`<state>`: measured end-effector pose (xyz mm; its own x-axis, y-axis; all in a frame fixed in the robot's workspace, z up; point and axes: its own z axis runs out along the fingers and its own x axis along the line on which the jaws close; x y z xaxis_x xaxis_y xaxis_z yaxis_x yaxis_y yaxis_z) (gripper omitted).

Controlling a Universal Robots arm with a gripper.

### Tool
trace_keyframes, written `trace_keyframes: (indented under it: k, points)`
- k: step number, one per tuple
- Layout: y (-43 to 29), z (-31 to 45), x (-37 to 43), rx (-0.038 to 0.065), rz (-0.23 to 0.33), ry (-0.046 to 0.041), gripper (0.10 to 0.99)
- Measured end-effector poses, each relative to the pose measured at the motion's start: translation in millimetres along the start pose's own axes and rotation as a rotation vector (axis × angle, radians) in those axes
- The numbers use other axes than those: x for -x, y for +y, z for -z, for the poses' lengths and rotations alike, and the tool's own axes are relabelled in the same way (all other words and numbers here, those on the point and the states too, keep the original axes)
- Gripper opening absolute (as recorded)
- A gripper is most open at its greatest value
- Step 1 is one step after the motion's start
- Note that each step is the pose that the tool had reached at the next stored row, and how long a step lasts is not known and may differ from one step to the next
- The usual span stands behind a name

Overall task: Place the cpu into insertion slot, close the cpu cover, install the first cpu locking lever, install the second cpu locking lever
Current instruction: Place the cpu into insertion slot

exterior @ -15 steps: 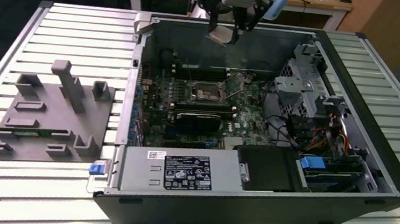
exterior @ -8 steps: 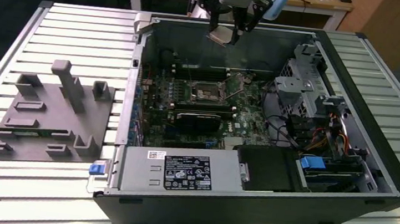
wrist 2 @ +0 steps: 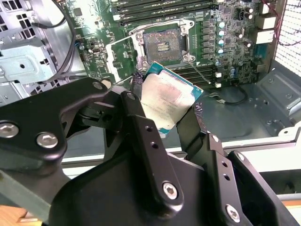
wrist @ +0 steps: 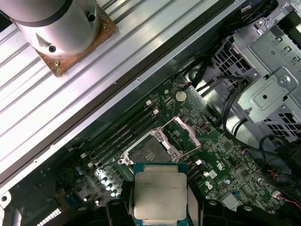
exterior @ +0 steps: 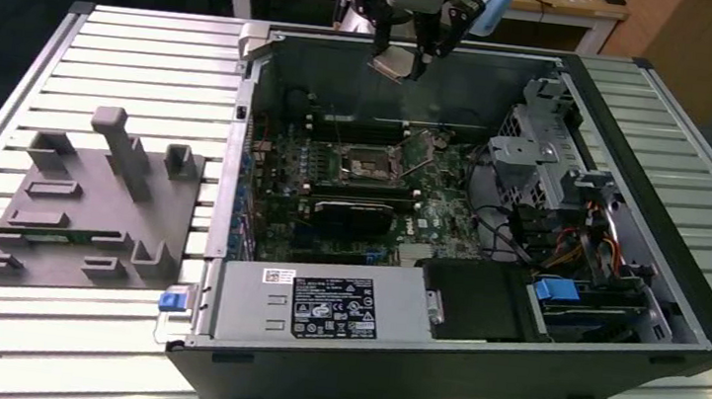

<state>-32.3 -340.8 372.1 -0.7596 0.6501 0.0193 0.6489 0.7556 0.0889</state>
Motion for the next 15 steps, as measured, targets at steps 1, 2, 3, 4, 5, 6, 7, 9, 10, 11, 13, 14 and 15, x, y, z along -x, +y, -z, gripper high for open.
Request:
trace_keyframes:
  k: [1, 2, 3, 4, 5, 6, 7, 9, 10, 11, 13, 14, 15]
  points:
    - [0.0, 0.0, 0.0, 0.000, -0.003, -0.0003, 0.541]
    - [0.0, 0.0, 0.0, 0.000, -0.006, -0.0006, 0.541]
    - [0.0, 0.0, 0.0, 0.000, -0.010, -0.0009, 0.541]
    - [0.0, 0.0, 0.0, 0.000, -0.013, -0.0012, 0.541]
    - [0.0, 0.0, 0.0, 0.000, -0.016, -0.0015, 0.541]
    - [0.0, 0.0, 0.0, 0.000, -0.020, -0.0018, 0.541]
    - [0.0, 0.0, 0.0, 0.000, -0.023, -0.0021, 0.541]
    - [0.0, -0.1, 0.0, 0.001, -0.031, -0.0027, 0.541]
    - [0.0, -0.1, 0.0, 0.001, -0.035, -0.0031, 0.541]
    - [0.0, -0.2, 0.0, 0.001, -0.040, -0.0036, 0.541]
    - [0.0, -0.2, 0.0, 0.001, -0.056, -0.0050, 0.541]
    - [0.0, -0.3, 0.0, 0.001, -0.064, -0.0057, 0.541]
    - [0.0, -0.3, 0.0, 0.001, -0.072, -0.0065, 0.541]
